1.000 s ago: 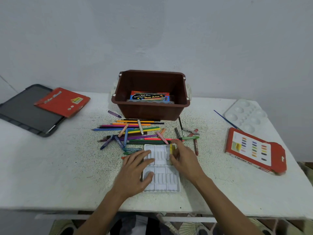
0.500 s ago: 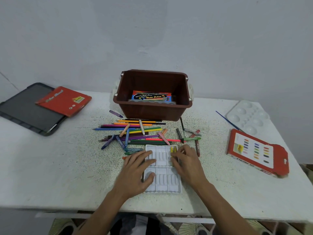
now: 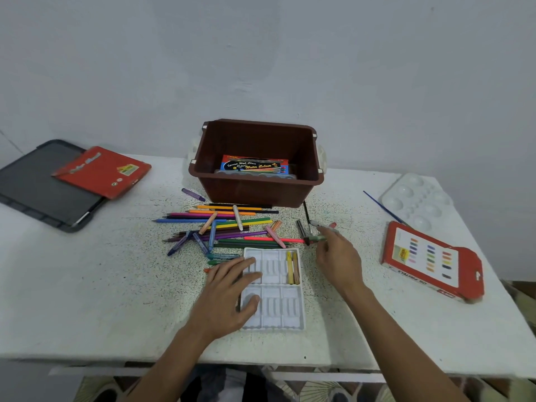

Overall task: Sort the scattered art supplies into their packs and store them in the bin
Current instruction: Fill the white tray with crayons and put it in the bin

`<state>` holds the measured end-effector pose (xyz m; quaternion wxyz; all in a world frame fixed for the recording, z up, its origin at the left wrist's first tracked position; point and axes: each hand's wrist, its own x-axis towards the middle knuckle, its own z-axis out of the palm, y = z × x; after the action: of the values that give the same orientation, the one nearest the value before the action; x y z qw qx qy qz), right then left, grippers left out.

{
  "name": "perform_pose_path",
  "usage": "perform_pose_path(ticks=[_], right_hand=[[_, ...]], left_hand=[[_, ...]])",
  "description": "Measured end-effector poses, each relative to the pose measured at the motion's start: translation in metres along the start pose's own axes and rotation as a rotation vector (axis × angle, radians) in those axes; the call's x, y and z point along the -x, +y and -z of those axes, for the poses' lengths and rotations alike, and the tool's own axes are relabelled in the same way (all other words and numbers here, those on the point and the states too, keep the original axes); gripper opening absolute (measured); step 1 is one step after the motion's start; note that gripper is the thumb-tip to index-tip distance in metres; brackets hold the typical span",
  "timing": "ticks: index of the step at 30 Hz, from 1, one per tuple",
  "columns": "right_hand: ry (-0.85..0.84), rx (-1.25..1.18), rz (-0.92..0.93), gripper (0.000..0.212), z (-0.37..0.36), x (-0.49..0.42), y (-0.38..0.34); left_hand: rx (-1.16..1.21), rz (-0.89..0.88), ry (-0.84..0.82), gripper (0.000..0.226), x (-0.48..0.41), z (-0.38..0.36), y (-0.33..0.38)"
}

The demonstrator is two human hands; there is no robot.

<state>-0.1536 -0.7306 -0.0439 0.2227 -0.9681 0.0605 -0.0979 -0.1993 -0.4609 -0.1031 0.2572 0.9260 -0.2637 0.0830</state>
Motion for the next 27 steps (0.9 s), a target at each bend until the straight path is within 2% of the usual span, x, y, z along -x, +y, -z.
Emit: perform_pose_path(ticks=[3, 5, 7, 12, 19, 22, 27], right_hand=[[-0.076, 0.127, 0.007, 0.03, -0.001, -0.004, 0.001], [-0.056, 0.17, 0.013, 0.024, -0.001, -0.005, 0.001], [-0.03, 0.184, 0.034, 0.017, -0.002, -0.005, 0.002], [-0.019, 0.152, 0.031, 0.019, -0.007, -0.007, 0.0], [0.051, -0.131, -0.143, 0.01, -0.002, 0.0, -0.008], [0.092, -0.328, -0.16, 0.005, 0.003, 0.01, -0.015], [-0.019, -0.575, -0.138, 0.016, 0.008, 0.033, -0.034]], left_hand=[[-0.005, 0.006, -0.003, 0.04, -0.001, 0.0, 0.0], [-0.003, 0.008, -0.007, 0.04, -0.001, 0.0, 0.0], [0.001, 0.009, -0.009, 0.04, 0.0, 0.001, 0.001], [-0.001, 0.01, -0.013, 0.041, 0.0, 0.001, 0.0], [0.005, 0.007, -0.007, 0.04, 0.0, 0.0, 0.0], [0.008, 0.006, -0.005, 0.04, 0.0, 0.0, 0.0], [0.01, 0.012, -0.006, 0.04, 0.0, 0.0, 0.001]])
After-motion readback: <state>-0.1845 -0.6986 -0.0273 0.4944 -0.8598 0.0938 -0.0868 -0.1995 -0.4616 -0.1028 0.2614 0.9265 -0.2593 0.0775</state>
